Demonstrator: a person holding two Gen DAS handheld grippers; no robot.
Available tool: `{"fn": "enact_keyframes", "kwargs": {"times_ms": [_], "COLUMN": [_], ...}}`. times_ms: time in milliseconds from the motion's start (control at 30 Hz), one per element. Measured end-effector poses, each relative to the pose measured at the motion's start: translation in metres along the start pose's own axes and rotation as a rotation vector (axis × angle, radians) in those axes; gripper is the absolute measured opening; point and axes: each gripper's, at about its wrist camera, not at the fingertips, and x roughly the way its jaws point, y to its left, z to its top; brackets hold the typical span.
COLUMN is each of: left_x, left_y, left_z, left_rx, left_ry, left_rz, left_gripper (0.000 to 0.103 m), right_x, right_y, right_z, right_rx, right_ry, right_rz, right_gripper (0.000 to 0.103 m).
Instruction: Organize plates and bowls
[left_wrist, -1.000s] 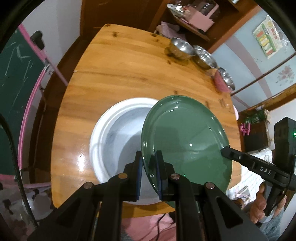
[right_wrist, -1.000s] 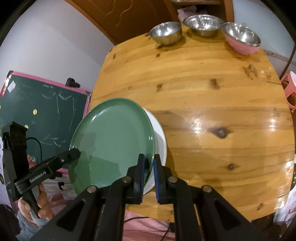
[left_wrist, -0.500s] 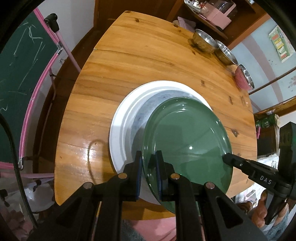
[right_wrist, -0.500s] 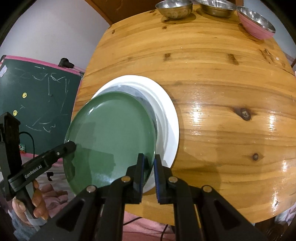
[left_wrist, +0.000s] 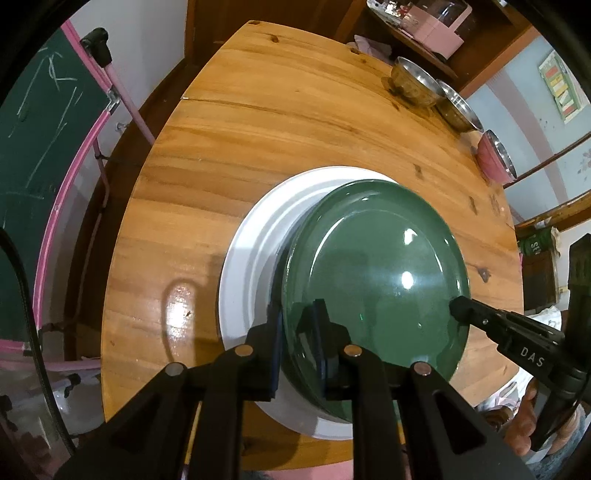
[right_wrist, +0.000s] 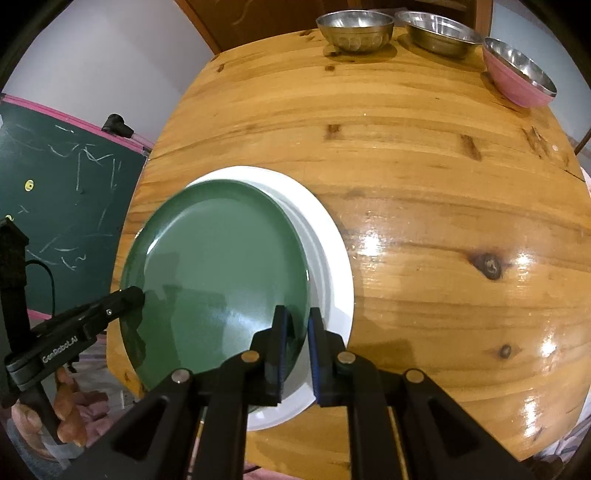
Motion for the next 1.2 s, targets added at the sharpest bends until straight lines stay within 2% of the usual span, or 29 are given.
{"fn": "enact_keyframes", "kwargs": {"times_ms": [300, 400, 500, 633, 767, 967, 1200], "left_x": [-0.004, -0.008, -0.013, -0.028, -0.044, -0.064, -0.085], "left_y": [-0.002, -0.001, -0.002, -0.006, -0.015, -0.034, -0.071], "left_z": [0.000, -0.001, -0.001, 0.001, 0.001, 0.004, -0.006], "left_rx": [-0.003, -0.008, -0.011, 0.001, 0.032, 0.084, 0.199], "left_ry": [0.003, 0.000, -0.015, -0.066, -0.117, -0.158, -0.194], "left_rz": [-0.012, -0.030, -0.011, -0.021, -0.011, -0.037, -0.085], "left_gripper": [0.015, 0.025, 0.043, 0.050, 0.062, 0.063, 0.063], "right_x": [0.001, 0.000, 0.000, -0.006, -0.023, -0.048, -0.074], "right_y": [0.007, 0.013, 0.020, 0.027, 0.029, 0.027, 0.020], "right_z": [-0.001, -0.004, -0.005, -0.008, -0.012, -0.020, -0.034], "right_rx": [-0.060, -0.091, -0.132, -0.180, -0.195, -0.183, -0.144], "right_ry": [-0.017, -0.022, -0.034, -0.068, -0.124, -0.187, -0.240], "right_rz": [-0.055, -0.081, -0.116, -0.172, -0.164, -0.151, -0.146], "right_gripper": [0.012, 0.012, 0.012, 0.014, 0.034, 0.035, 0.035]}}
